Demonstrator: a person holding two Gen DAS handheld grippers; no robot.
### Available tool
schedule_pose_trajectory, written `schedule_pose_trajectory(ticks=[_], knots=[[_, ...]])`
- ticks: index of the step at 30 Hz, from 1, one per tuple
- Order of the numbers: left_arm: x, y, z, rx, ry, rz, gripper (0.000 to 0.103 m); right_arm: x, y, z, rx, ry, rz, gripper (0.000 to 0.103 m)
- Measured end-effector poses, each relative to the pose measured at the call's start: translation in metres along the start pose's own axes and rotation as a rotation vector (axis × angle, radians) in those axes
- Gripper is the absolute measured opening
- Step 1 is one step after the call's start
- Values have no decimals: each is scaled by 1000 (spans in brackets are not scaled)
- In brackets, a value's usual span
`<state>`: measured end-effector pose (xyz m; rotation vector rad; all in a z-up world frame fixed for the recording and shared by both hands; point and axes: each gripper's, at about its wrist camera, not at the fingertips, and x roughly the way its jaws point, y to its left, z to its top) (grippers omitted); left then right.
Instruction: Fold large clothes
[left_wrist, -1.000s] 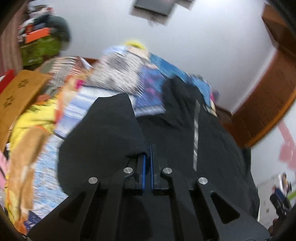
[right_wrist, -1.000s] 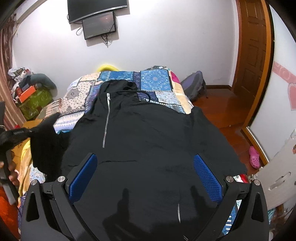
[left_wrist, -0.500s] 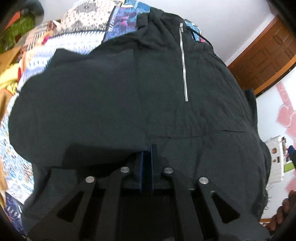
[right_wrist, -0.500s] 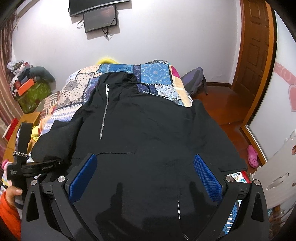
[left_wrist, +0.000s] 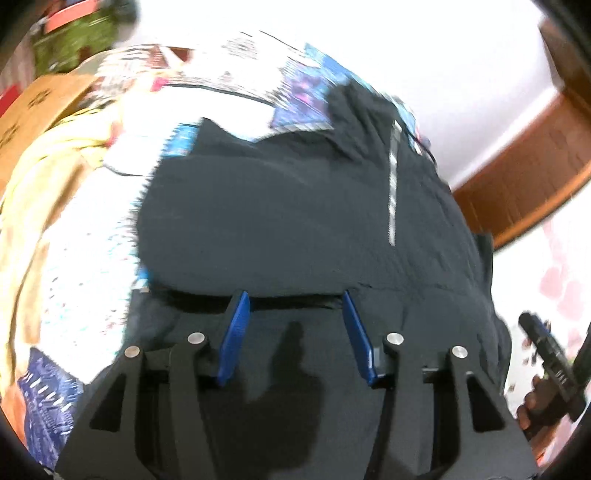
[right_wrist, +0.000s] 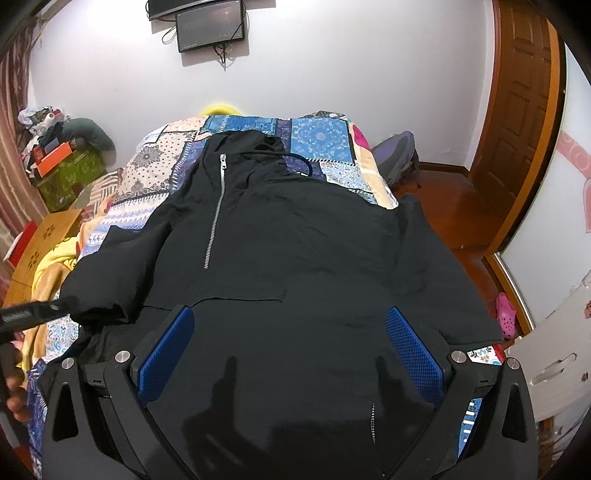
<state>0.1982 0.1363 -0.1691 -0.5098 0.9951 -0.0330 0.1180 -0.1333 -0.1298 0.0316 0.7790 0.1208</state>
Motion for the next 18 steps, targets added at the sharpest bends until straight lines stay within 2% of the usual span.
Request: schedule_pose_trajectory(ticks=[3, 5, 9, 15, 17, 18], knots=[[-13, 29, 7, -77, -46, 22, 63, 3, 0, 0, 7, 8, 3, 103], [-13, 50, 11, -158, -45, 27, 63, 5, 1, 0, 10, 18, 4, 103], [1, 86, 12, -307, -6, -20, 63, 8, 3, -1, 0, 27, -5, 103], [31, 92, 15, -359, 43, -77, 63, 11, 3, 0, -11, 39, -11, 103], [37, 93, 17, -361, 38, -54, 63, 11, 3, 1, -11, 43, -12, 103], [39, 95, 19, -362, 26, -16, 63, 11, 2, 0, -9, 44, -11, 103]])
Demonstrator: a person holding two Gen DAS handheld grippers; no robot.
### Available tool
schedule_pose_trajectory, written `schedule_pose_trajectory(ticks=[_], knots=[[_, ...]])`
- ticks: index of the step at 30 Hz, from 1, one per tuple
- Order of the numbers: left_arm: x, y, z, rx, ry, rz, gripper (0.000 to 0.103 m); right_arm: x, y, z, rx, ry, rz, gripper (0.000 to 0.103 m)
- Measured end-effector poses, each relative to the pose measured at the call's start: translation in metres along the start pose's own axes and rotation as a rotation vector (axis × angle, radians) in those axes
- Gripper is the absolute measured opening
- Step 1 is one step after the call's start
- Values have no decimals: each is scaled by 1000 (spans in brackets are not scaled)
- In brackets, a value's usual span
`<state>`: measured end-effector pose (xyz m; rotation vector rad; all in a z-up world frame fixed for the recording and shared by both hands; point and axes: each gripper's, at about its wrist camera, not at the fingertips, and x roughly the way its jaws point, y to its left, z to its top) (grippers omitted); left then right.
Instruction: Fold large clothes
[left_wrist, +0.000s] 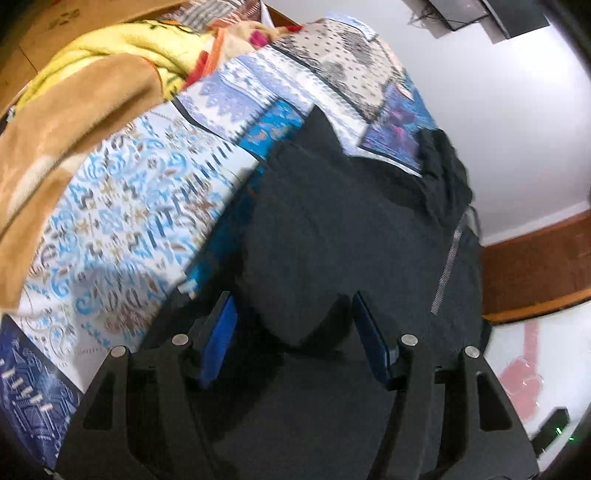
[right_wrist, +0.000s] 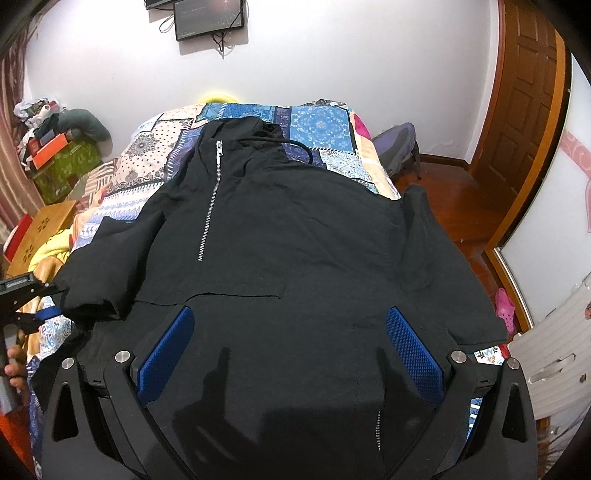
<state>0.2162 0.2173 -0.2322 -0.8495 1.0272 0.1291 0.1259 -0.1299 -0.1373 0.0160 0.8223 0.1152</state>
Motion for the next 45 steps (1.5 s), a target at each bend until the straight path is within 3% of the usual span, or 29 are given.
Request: schedule_pose_trajectory(ticks=[2, 6, 11, 16, 25, 32, 35, 45], knots=[[6, 2, 4, -8, -16, 58, 61, -1, -1, 0, 0, 0, -3, 103], [17, -2, 4, 19, 6, 63, 33, 0, -3, 0, 3, 1, -22, 103], [-5, -25, 3, 130, -109, 126, 20, -2, -7, 1, 5, 0, -38, 103], [-36, -61, 17, 232, -194, 105, 17, -10, -4, 6, -43, -39, -65, 103], [-78, -182, 22, 452, -284, -35, 14, -28, -17, 24, -42, -150, -62, 103], [-53, -286, -9, 650, -203, -132, 13, -33, -43, 25, -4, -167, -92, 103], [-37, -314, -31, 718, -169, -147, 13, -36, -59, 26, 17, -169, -104, 103], [32, -368, -76, 770, 5, -181, 12, -48, -98, 19, 63, -169, -197, 103]])
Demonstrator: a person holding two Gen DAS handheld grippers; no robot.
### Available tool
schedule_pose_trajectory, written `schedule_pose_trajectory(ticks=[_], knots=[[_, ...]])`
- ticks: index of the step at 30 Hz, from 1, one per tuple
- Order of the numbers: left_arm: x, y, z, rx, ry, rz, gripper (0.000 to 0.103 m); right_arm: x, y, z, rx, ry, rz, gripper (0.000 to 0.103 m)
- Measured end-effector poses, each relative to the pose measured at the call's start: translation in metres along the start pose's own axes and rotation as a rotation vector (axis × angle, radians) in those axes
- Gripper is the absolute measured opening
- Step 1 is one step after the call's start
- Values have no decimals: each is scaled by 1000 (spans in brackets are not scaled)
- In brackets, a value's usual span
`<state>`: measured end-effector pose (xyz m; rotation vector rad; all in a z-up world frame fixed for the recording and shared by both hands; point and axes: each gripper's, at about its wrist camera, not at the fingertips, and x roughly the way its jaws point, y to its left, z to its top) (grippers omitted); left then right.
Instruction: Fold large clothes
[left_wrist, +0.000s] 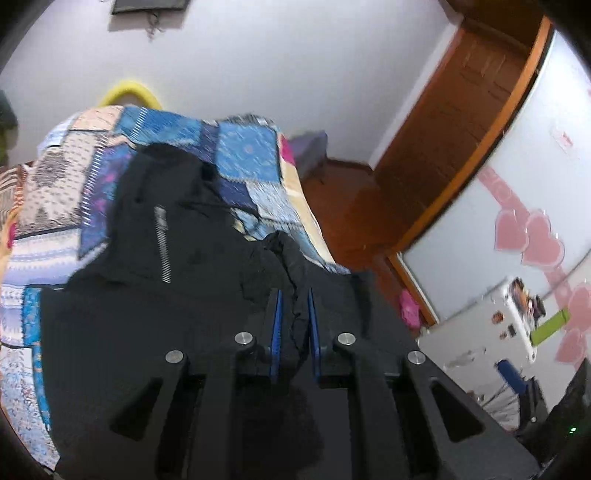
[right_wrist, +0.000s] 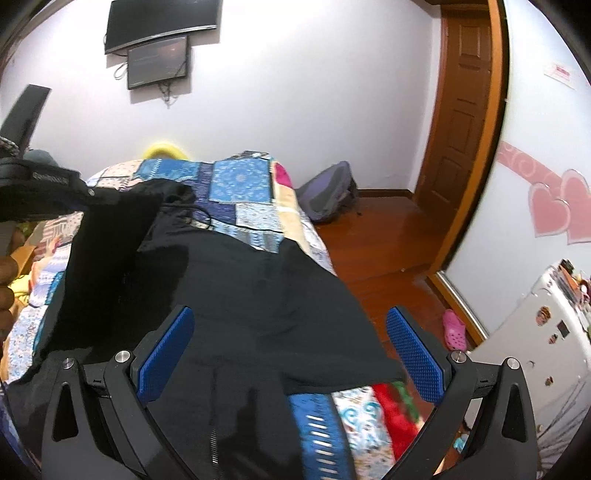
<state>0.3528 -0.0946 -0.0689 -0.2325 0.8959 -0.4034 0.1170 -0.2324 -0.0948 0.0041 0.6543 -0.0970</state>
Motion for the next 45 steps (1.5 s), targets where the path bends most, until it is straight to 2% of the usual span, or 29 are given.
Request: schedule_pose_trajectory(ticks=[4, 10, 11, 13, 15, 18, 21, 26, 30, 35, 39, 45], knots=[[30, -22, -19, 68, 84, -1, 12, 1, -8, -2, 14, 15, -15, 103], [62, -39, -57, 129, 233, -50, 13, 5, -13, -7, 21, 47, -15, 103], [65, -42, -60, 144, 248, -51, 14, 5, -12, -9, 19, 52, -15, 103], [66, -51, -68, 195, 272, -44, 23, 6, -12, -12, 12, 61, -15, 103], [57, -60, -72, 244, 251, -39, 38, 8, -10, -13, 6, 68, -6, 103], [30, -66, -71, 319, 165, -16, 49, 10, -12, -15, 15, 75, 5, 103], [-4, -58, -66, 348, 69, 25, 60, 13, -20, -13, 55, 93, 35, 103], [-52, -18, -58, 295, -24, 94, 61, 14, -30, -12, 99, 107, 38, 103], [-82, 23, -61, 242, -84, 187, 64, 16, -38, -12, 119, 114, 12, 103], [-98, 61, -67, 191, -107, 222, 64, 20, -50, -11, 168, 126, -1, 103], [-107, 89, -81, 175, -124, 266, 67, 29, -70, -15, 261, 159, 16, 103], [-95, 131, -104, 122, -65, 309, 68, 58, -97, -32, 415, 267, 78, 100]])
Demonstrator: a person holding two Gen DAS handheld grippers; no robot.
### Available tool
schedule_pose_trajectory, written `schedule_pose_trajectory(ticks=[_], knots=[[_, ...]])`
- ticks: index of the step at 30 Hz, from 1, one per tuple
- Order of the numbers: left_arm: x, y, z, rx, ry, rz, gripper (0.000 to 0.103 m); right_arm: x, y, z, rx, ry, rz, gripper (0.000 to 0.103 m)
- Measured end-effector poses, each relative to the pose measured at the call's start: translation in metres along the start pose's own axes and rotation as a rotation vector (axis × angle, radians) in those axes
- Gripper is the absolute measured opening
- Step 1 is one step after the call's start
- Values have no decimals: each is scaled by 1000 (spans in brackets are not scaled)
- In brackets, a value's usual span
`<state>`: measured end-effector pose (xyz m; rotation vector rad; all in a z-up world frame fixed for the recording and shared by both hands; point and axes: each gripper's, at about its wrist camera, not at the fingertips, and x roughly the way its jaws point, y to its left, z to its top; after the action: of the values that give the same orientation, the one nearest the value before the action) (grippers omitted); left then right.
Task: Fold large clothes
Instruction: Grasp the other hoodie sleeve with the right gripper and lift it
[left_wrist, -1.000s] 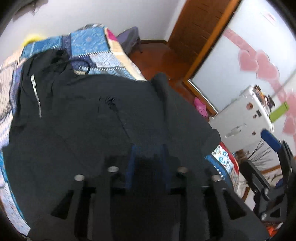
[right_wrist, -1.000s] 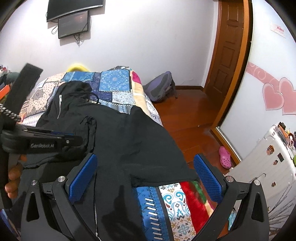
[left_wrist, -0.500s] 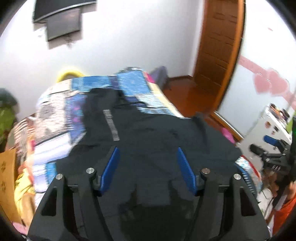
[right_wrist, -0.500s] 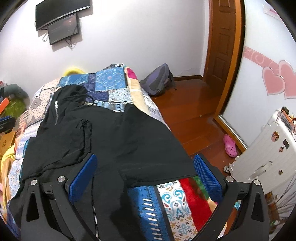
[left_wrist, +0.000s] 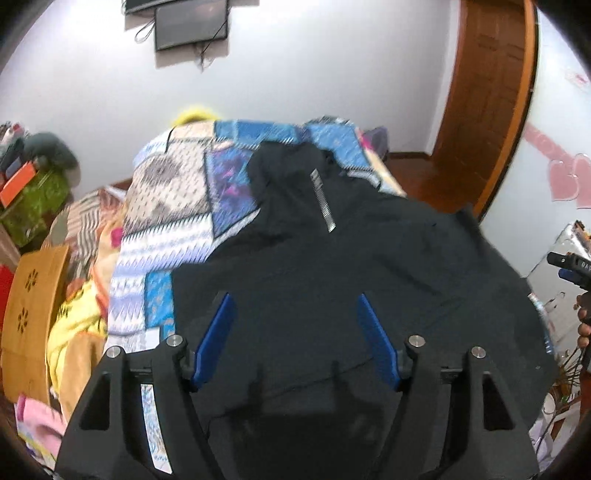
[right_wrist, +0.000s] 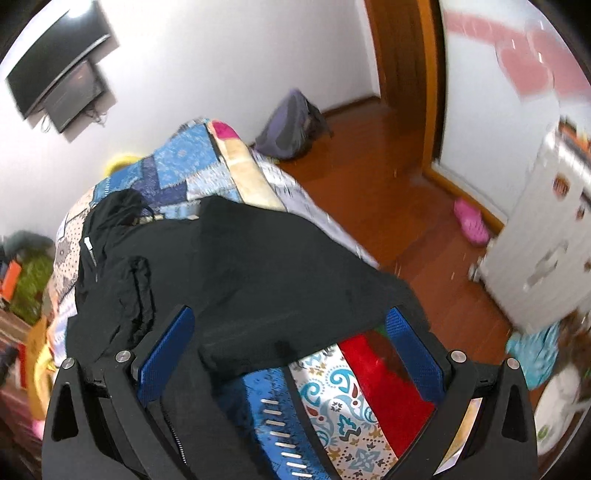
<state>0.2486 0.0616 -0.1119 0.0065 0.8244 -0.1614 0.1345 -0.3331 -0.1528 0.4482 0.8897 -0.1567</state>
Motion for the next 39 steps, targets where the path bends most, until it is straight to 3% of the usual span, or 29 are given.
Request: schedule_pose_trajectory(ticks=[4, 9, 18, 22, 27, 30, 35, 39], knots=[[8, 9, -13, -33, 23, 14, 68, 30, -29, -9, 132, 128, 29, 90], [16, 16, -23, -84, 37, -8, 68, 52, -54, -21, 238, 208, 46, 87], [26, 8, -30, -135, 66, -52, 68, 80, -74, -5, 333, 235, 89, 86], [23, 4, -33, -117, 65, -56, 68, 92, -77, 3, 352, 260, 55, 71], [22, 8, -39, -108, 73, -39, 68, 87, -66, 12, 304, 231, 21, 38], [21, 14, -42, -126, 76, -39, 68, 77, -53, 17, 244, 197, -21, 26], [19, 25, -46, -158, 71, -40, 68, 45, -24, 32, 134, 97, -34, 16], [18, 31, -47, -177, 65, -47, 68, 4, 17, 47, 28, 7, 58, 14]])
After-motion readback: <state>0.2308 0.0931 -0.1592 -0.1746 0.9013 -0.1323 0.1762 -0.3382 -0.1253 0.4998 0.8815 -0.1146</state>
